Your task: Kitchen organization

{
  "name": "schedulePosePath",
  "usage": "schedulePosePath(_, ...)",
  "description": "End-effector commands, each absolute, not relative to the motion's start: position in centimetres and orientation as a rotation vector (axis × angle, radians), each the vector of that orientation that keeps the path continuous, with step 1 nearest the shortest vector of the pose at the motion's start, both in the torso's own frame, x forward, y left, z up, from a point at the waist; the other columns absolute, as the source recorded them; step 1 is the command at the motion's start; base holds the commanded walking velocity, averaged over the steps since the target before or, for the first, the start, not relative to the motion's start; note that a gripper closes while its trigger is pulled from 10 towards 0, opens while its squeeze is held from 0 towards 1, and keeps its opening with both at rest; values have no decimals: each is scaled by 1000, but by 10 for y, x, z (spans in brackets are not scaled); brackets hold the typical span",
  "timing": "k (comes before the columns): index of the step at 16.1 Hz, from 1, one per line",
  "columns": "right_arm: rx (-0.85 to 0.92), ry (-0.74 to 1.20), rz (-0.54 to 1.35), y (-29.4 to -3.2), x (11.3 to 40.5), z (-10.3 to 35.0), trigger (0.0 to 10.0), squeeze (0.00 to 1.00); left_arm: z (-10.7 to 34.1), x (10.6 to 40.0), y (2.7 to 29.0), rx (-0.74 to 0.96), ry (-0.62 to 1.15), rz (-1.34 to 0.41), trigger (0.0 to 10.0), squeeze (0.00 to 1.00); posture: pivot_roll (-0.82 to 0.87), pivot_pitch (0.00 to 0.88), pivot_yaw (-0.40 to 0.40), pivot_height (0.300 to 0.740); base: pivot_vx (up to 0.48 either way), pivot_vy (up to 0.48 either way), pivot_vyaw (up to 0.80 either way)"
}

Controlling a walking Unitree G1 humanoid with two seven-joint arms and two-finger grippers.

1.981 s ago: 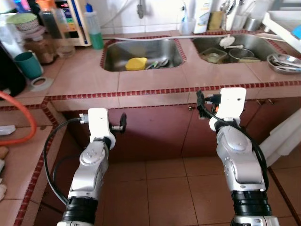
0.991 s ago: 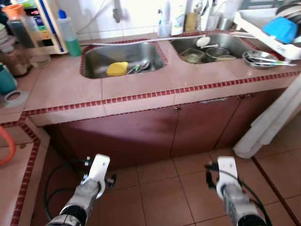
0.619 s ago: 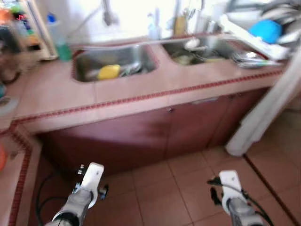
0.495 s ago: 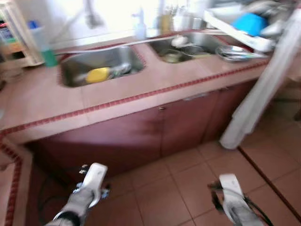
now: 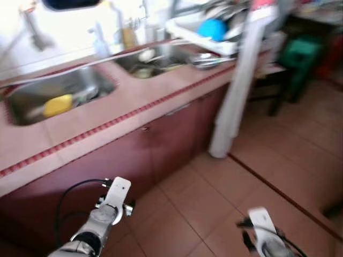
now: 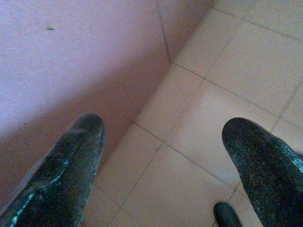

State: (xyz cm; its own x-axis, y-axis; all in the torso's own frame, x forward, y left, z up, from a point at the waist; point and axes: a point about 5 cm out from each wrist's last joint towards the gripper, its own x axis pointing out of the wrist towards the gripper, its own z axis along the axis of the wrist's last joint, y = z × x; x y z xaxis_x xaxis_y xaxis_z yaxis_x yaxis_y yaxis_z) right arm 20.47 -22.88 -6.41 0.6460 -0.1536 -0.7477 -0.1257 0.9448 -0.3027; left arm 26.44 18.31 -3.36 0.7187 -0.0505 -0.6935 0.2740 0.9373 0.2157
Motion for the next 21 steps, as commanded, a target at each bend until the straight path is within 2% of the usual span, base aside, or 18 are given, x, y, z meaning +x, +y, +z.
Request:
schedulePosePath(1, -348, 901, 6, -224, 197, -70, 10000, 0, -33, 265, 186, 319, 759, -175, 10000, 0, -66, 68, 71, 740, 0, 0, -769)
schedulePosePath(8, -361, 914, 27, -222, 193, -72, 10000, 0, -31, 268, 181, 318, 751, -202, 10000, 0, -68, 68, 75, 740, 0, 0, -729)
schedulePosePath(13, -357, 925, 40, -221, 191, -74, 10000, 0, -29, 270, 178, 311, 740, -229, 10000, 0, -64, 72, 79, 740, 0, 0, 0)
schedulePosePath(21, -368, 945, 55, -218, 186, -77, 10000, 0, -29, 271, 178, 324, 740, -253, 10000, 0, -63, 75, 88, 740, 270, 0, 0)
